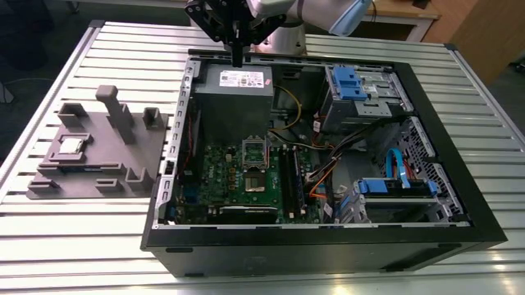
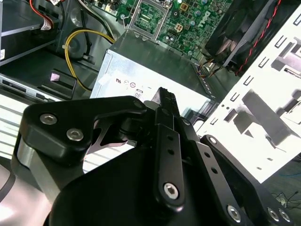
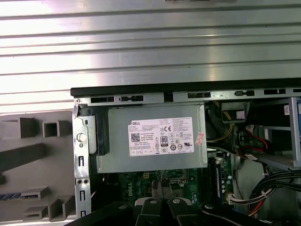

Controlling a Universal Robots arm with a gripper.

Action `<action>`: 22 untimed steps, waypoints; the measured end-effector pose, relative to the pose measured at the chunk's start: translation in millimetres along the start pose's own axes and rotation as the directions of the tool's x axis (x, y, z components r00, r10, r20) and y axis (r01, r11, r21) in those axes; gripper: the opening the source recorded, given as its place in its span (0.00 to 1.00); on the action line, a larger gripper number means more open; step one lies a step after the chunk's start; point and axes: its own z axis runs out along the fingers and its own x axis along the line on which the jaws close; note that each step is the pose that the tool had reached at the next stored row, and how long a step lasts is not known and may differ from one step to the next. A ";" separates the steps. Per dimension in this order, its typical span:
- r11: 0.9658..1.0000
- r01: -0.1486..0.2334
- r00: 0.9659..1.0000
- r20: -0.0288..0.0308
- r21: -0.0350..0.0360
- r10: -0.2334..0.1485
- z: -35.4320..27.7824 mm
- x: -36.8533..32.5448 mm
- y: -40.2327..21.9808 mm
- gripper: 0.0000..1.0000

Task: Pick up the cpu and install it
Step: 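Reach for the cpu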

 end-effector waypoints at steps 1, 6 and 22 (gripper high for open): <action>1.000 0.000 1.000 0.000 0.000 0.000 0.0 0.0 0.0 0.10; 1.000 0.000 1.000 0.000 0.000 0.000 0.0 0.2 0.0 0.10; 1.000 0.000 1.000 0.000 0.000 0.000 -0.2 22.0 -1.6 0.10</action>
